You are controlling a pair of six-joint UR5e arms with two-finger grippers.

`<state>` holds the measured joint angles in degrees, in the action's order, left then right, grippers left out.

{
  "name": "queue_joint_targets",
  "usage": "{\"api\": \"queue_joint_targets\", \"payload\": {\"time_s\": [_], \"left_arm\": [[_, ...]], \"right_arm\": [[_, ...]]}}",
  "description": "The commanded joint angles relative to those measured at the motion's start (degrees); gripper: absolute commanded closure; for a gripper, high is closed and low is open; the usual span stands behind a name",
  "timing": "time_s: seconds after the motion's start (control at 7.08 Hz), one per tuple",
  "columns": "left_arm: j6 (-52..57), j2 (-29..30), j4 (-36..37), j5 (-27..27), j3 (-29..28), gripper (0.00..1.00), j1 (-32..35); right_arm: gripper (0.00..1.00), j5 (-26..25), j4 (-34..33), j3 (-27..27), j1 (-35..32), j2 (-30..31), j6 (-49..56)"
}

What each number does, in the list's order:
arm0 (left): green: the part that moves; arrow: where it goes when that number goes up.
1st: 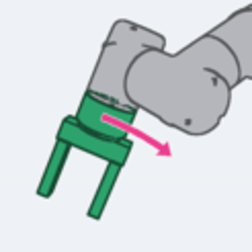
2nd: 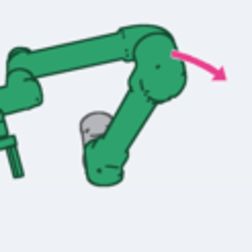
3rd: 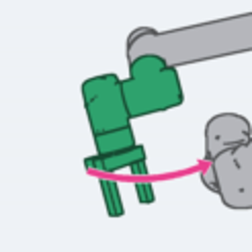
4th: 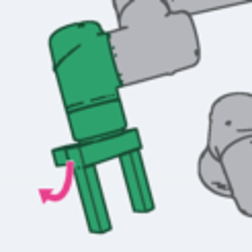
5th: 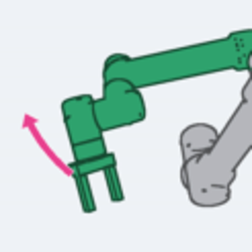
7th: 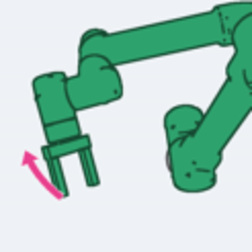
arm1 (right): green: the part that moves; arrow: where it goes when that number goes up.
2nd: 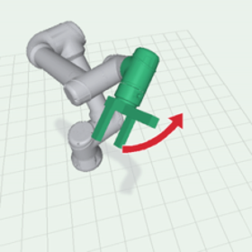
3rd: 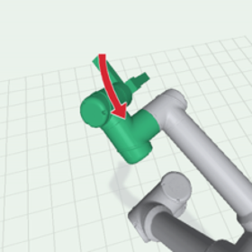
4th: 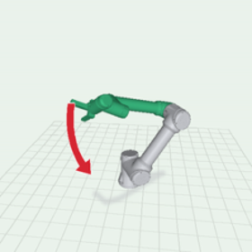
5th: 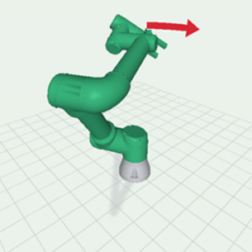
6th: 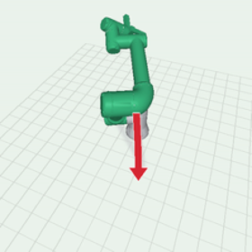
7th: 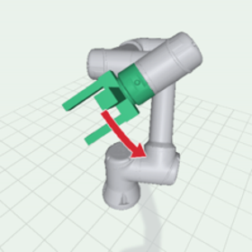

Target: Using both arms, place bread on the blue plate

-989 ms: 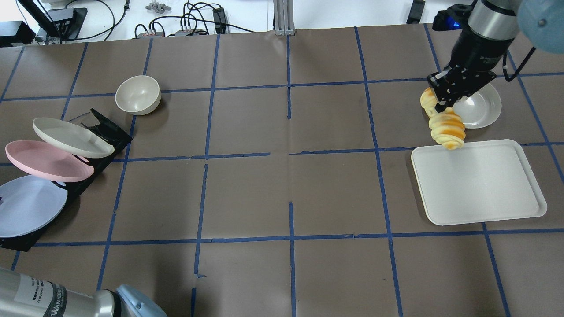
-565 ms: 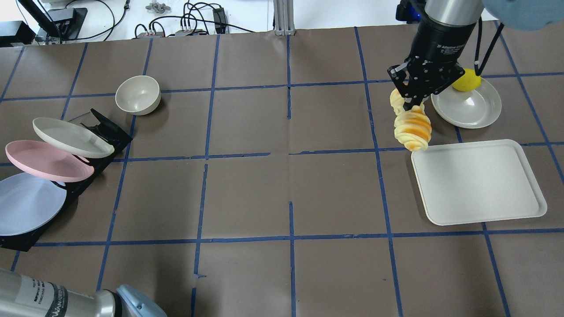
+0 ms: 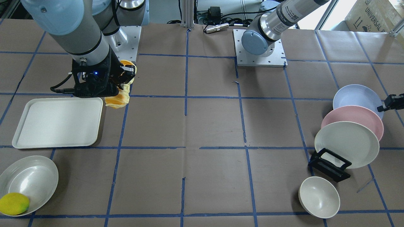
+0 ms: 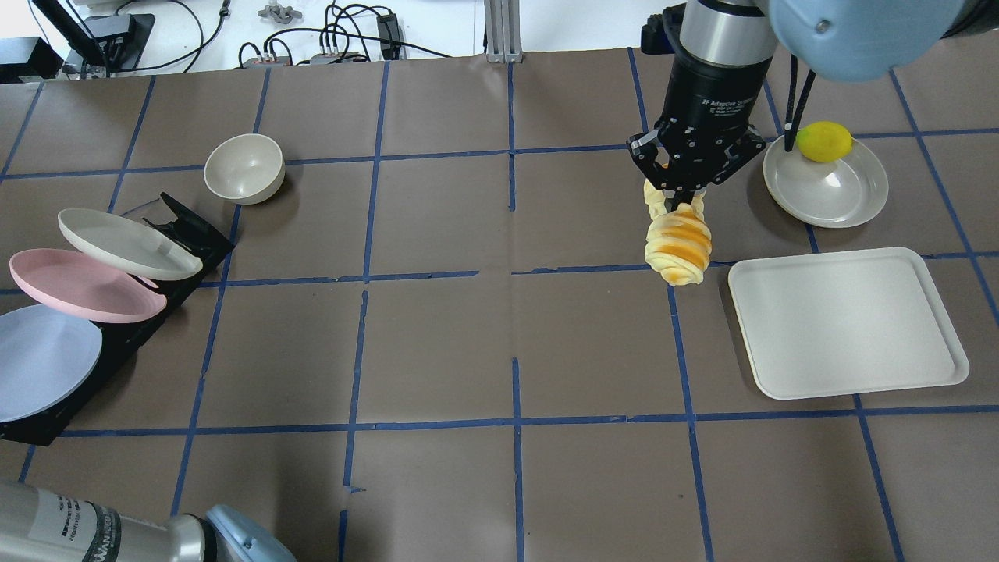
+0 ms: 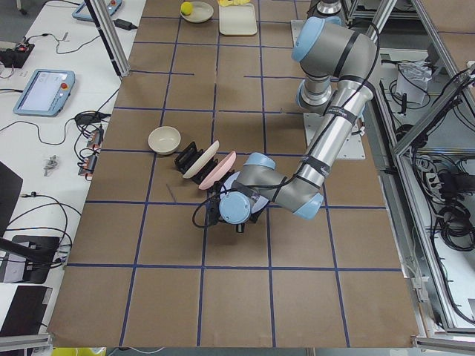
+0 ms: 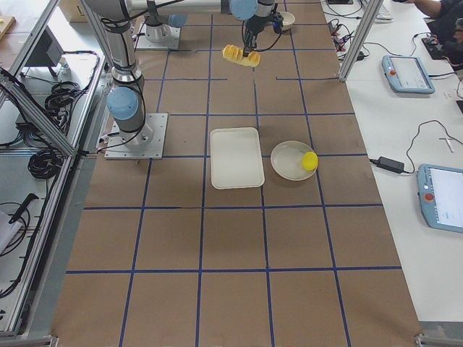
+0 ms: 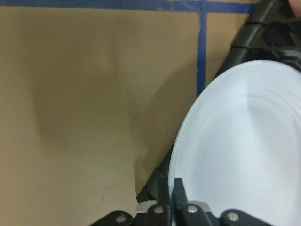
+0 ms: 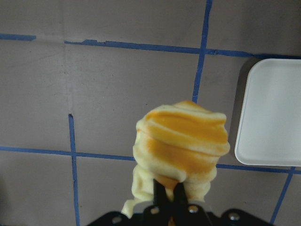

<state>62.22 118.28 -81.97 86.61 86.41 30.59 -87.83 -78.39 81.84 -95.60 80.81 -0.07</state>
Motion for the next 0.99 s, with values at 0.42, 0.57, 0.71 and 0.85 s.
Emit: {"api": "queue_joint_targets", "payload": {"time_s": [0.42, 0.57, 0.71, 0.85], "left_arm": [[-0.08, -11.46, -9.67, 2.68, 0.25, 0.98, -0.35], [-0.17, -14.54, -12.58, 4.34, 0.42, 0.98, -0.44], [-0.95, -18.4, -15.91, 4.44, 0.68, 0.98, -0.09], [-4.36, -21.83, -17.42, 4.27, 1.73, 0.98, 0.61]], "right_arm": [[0.84, -3.72, -3.7, 0.69, 0.06, 2.59, 0.15], [0.84, -3.31, -3.96, 1.38, -0.03, 2.95, -0.02], [0.84, -2.96, -4.05, 1.65, -0.11, 2.78, -0.28], [0.84, -2.87, -4.14, 1.74, -0.11, 2.26, -0.11]]}}
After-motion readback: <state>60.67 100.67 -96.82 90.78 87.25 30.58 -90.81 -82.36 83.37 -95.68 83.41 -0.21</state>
